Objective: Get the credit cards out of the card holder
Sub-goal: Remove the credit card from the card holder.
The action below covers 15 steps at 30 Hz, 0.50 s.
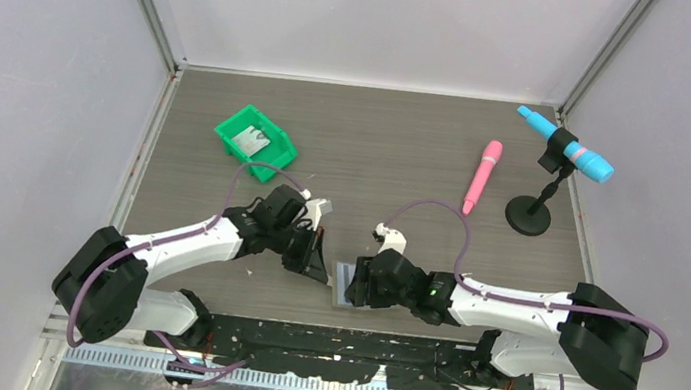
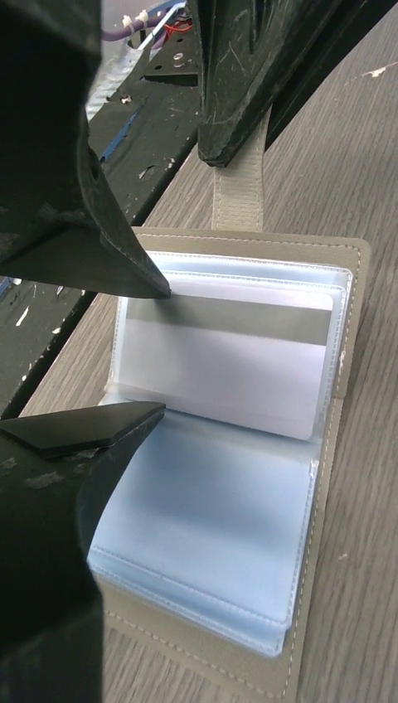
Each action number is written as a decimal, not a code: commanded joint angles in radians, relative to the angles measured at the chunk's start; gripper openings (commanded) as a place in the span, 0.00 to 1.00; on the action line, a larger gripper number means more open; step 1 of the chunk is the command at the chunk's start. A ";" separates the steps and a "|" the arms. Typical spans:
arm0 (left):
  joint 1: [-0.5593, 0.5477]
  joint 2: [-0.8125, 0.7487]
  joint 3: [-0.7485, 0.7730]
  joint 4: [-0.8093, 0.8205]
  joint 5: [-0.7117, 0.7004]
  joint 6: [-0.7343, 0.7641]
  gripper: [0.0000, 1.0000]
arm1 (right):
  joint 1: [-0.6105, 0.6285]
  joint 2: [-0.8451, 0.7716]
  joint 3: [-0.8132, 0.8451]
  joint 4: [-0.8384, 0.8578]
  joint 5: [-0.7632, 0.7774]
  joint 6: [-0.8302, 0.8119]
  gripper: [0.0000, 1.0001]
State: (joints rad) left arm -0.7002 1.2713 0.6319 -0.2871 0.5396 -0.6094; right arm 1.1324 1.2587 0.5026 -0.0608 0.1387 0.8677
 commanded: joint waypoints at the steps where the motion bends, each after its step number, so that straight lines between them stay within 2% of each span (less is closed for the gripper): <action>1: -0.003 -0.026 0.024 0.007 0.020 0.012 0.00 | 0.006 -0.065 0.016 -0.029 0.057 0.002 0.56; 5: -0.003 -0.024 0.015 0.016 0.016 0.011 0.00 | 0.008 -0.102 0.004 0.017 0.011 -0.015 0.62; 9: -0.002 -0.020 0.004 0.039 0.023 -0.005 0.00 | 0.021 -0.062 0.019 0.027 -0.015 -0.016 0.69; 15: -0.002 -0.025 0.006 0.035 0.023 -0.004 0.00 | 0.029 0.010 0.023 0.047 -0.020 -0.010 0.65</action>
State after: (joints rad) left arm -0.7002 1.2713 0.6319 -0.2813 0.5407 -0.6174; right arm 1.1545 1.2350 0.5014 -0.0528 0.1211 0.8631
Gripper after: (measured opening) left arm 0.045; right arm 0.668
